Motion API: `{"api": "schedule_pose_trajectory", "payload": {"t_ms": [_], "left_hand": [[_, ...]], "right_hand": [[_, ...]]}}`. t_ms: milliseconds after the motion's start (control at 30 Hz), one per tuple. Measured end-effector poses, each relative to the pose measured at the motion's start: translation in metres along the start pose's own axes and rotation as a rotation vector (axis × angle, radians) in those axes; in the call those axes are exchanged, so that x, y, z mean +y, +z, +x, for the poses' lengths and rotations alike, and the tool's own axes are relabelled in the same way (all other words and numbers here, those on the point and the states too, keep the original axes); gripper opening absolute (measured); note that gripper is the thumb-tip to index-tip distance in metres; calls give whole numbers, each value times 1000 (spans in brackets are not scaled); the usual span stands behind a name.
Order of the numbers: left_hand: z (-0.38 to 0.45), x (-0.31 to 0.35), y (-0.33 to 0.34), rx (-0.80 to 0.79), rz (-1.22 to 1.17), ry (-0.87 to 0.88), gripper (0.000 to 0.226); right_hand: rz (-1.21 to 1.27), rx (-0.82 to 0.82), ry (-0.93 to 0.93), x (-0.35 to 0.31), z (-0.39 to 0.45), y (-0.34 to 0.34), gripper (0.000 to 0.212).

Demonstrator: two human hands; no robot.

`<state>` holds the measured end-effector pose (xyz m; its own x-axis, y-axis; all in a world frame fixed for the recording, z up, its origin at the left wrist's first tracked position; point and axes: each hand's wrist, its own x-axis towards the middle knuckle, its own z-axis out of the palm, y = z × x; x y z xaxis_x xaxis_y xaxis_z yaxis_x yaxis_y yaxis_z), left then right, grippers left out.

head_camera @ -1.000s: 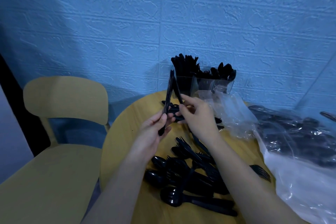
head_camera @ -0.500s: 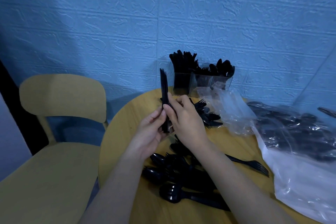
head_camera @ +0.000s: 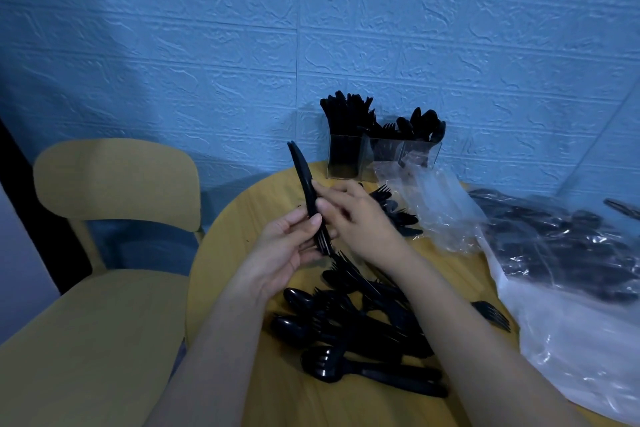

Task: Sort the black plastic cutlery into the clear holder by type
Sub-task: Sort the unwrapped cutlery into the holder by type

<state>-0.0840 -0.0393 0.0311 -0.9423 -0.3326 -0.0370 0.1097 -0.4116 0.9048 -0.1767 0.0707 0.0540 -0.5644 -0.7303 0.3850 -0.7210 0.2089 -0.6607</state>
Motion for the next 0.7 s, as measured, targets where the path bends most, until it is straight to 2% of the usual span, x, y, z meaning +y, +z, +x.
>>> {"api": "schedule_pose_trajectory", "payload": {"t_ms": [33, 133, 200, 267, 400, 467, 567, 633, 700], "left_hand": [[0, 0, -1, 28, -5, 11, 26], [3, 2, -7, 165, -90, 27, 25], [5, 2, -11, 232, -146, 27, 22], [6, 2, -11, 261, -168, 25, 21], [7, 3, -10, 269, -168, 16, 22], [6, 3, -11, 267, -163, 10, 22], [6, 2, -11, 255, -144, 7, 24], [6, 2, -11, 245, -136, 8, 24], [6, 2, -11, 236, -128, 10, 24]], "right_hand": [[-13, 40, 27, 3, 4, -9, 33], [-253, 171, 172, 21, 8, -45, 26], [-351, 90, 303, 36, 8, -53, 23], [-443, -35, 347, 48, 10, -42, 22], [-668, -124, 339, 47, 19, -18, 43], [-801, -149, 302, 43, 22, -15, 43], [-782, -215, 181, 43, 24, -16, 39], [-718, -302, 119, 43, 23, -21, 44], [-766, -372, 46, 42, 22, -24, 46]]}}
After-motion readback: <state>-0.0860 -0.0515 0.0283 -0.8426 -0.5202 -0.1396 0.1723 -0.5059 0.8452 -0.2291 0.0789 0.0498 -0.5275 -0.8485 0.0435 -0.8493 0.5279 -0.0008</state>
